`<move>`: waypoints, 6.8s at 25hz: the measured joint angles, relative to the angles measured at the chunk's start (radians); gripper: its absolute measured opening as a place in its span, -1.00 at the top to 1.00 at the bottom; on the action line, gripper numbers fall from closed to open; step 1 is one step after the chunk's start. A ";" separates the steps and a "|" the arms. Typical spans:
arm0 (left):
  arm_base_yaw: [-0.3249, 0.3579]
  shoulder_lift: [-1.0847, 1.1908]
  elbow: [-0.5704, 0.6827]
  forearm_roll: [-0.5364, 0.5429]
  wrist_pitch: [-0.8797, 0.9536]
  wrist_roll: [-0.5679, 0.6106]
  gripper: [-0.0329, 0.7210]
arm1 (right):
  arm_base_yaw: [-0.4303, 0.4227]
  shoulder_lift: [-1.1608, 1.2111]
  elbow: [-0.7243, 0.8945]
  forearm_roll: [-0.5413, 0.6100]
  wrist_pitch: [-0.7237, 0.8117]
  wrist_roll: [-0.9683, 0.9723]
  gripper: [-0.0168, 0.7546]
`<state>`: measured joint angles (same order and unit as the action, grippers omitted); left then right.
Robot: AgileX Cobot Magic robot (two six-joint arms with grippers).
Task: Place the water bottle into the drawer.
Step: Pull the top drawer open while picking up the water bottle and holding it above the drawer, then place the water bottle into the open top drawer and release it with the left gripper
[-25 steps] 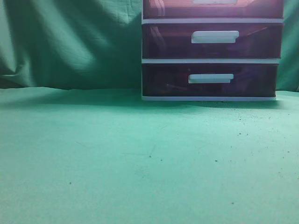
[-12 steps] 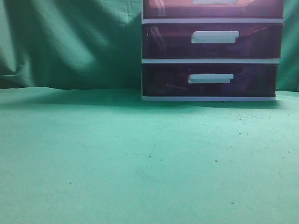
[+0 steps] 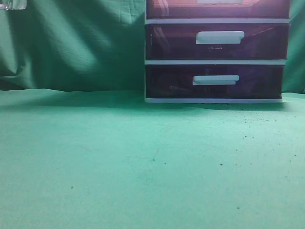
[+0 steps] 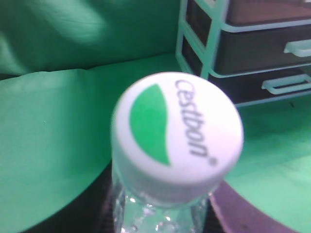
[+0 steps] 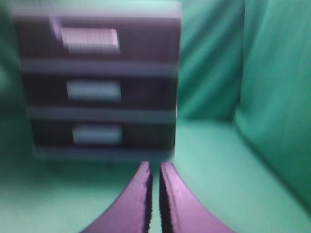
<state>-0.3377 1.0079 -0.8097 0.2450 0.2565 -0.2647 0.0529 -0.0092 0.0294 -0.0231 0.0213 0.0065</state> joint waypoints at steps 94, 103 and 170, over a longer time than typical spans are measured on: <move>-0.058 0.000 -0.038 -0.054 0.193 0.004 0.26 | 0.275 1.596 -1.032 -0.093 -0.268 -1.349 0.73; -0.058 0.000 -0.038 -0.054 0.168 0.004 0.26 | 0.319 1.535 -0.939 0.039 -0.294 -1.399 0.73; -0.334 0.904 -0.990 -0.024 -0.266 0.040 -0.41 | 0.386 1.457 -0.776 0.135 -0.378 -1.498 0.73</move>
<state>-0.6712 1.9122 -1.7995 0.2209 -0.0095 -0.2251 0.4393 1.4473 -0.7462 0.1115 -0.3563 -1.4917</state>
